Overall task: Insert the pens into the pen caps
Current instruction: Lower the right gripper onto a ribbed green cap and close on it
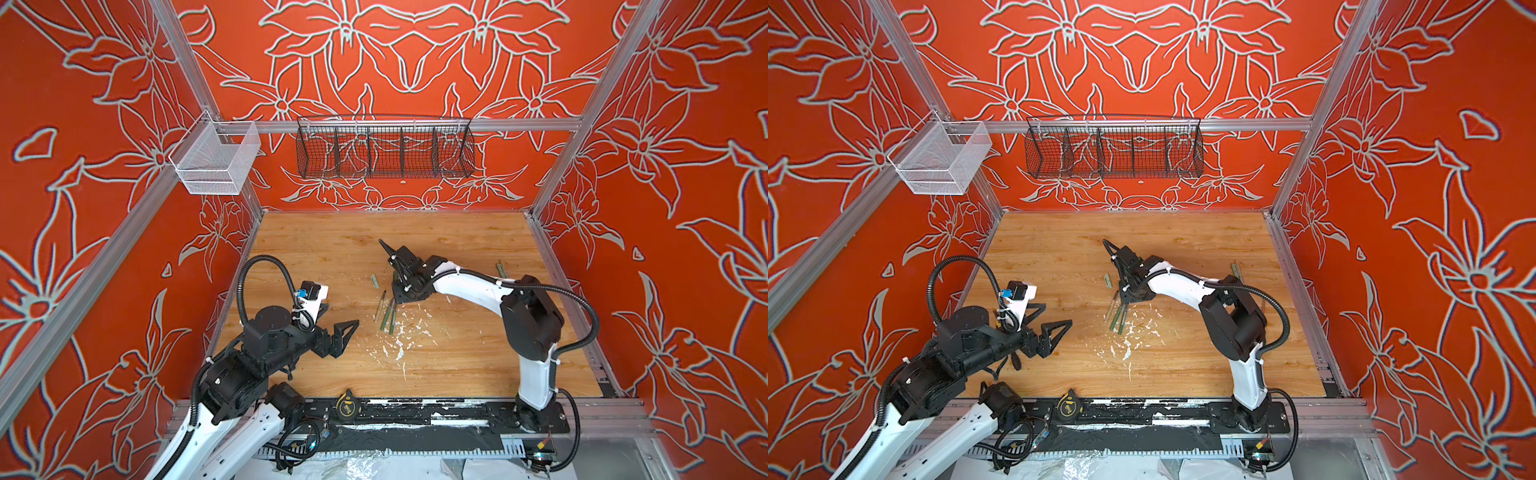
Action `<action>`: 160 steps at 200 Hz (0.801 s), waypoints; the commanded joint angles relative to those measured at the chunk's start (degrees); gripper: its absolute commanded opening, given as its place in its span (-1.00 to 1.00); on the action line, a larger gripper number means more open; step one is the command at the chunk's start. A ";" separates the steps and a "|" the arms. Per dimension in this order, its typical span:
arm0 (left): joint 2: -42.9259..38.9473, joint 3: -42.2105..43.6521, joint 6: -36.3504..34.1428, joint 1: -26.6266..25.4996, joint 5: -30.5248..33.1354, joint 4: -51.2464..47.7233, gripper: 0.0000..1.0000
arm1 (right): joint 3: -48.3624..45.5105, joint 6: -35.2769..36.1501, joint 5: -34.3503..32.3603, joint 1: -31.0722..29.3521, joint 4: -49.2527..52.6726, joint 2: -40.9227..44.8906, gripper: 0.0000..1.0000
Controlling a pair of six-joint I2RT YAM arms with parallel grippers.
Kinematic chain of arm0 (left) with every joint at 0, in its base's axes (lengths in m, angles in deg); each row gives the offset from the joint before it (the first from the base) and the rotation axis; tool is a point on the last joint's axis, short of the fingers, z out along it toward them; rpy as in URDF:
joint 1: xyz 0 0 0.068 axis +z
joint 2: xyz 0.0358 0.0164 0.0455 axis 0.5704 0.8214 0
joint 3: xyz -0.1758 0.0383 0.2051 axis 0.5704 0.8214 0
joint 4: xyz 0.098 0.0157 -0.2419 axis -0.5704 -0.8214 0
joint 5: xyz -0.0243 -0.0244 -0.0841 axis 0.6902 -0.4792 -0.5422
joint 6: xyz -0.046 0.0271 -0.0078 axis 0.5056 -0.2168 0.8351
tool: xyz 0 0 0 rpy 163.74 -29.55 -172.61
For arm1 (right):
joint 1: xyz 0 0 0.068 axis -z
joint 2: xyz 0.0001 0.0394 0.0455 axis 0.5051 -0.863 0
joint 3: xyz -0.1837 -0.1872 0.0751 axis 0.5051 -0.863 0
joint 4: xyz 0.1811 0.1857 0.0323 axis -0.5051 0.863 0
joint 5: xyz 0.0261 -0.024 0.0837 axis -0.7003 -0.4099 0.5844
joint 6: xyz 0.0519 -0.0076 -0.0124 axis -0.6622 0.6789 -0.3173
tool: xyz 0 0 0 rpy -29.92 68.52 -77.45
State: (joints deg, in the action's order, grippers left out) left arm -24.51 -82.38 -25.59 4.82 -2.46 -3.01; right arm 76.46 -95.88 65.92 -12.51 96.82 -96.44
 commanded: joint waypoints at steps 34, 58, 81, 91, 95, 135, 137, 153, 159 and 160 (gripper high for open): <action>-1.41 0.01 -0.32 -0.02 0.62 -0.33 0.94 | 8.78 -6.11 1.63 6.91 1.52 -7.38 -0.15; -1.67 0.10 -0.37 -0.02 0.30 -0.28 0.94 | 11.79 -7.47 2.64 9.14 1.35 -10.31 -0.23; -1.55 0.10 -0.40 -0.02 -0.22 -0.19 0.94 | 15.69 -7.60 3.72 10.60 2.37 -13.42 -0.31; -1.50 0.04 -0.46 -0.03 -0.43 -0.19 0.94 | 17.41 -7.61 4.21 11.02 3.08 -14.77 -0.32; -1.52 0.02 -0.46 -0.02 -0.43 -0.19 0.94 | 17.97 -7.66 4.55 11.12 3.13 -15.31 -0.33; -2.27 0.18 -0.54 -0.02 -0.51 -0.11 0.94 | 20.65 -8.07 6.22 11.39 2.37 -16.91 -0.34; -2.28 0.18 -0.57 -0.02 -0.54 -0.06 0.94 | 20.82 -8.17 6.28 11.43 2.39 -17.04 -0.34; -2.16 0.23 -0.63 -0.02 -0.81 0.07 0.94 | 22.19 -8.61 6.13 11.48 3.01 -17.80 -0.30; -2.04 0.19 -0.64 -0.02 -0.99 0.11 0.94 | 22.96 -8.79 6.00 11.53 3.35 -18.26 -0.28; -2.03 0.18 -0.64 -0.02 -1.06 0.14 0.94 | 23.07 -8.82 5.90 11.50 3.53 -18.39 -0.27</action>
State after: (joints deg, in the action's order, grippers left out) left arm -26.12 -82.38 -25.66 4.82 -2.57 -3.01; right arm 96.10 -102.76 71.25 -1.01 98.42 -112.74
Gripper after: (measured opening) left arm 0.971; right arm 0.348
